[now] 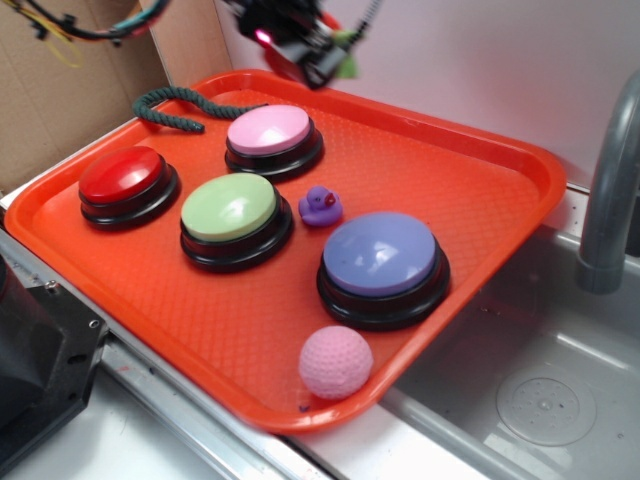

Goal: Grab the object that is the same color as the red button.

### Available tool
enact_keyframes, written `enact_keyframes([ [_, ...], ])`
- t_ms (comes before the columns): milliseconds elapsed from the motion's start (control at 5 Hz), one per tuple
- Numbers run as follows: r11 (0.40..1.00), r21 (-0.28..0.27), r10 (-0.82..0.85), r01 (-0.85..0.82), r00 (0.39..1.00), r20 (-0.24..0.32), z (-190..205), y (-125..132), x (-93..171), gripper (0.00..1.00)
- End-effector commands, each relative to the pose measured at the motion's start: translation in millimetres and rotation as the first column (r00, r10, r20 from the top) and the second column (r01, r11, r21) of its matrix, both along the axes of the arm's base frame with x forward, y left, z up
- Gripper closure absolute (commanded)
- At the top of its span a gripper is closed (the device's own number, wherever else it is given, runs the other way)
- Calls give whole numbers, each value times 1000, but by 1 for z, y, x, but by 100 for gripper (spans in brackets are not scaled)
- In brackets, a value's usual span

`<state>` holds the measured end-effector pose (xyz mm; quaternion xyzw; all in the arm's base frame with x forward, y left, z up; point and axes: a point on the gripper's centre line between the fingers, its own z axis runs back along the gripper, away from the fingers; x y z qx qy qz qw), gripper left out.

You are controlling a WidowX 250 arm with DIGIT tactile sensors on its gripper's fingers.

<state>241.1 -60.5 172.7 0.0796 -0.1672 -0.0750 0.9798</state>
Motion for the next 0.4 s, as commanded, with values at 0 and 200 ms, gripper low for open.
enact_keyframes([
  [0,977,-19,209,-214,966,-154,58,24,-33,100],
  [200,972,32,235,-233,955,-181,58,28,-35,100],
])
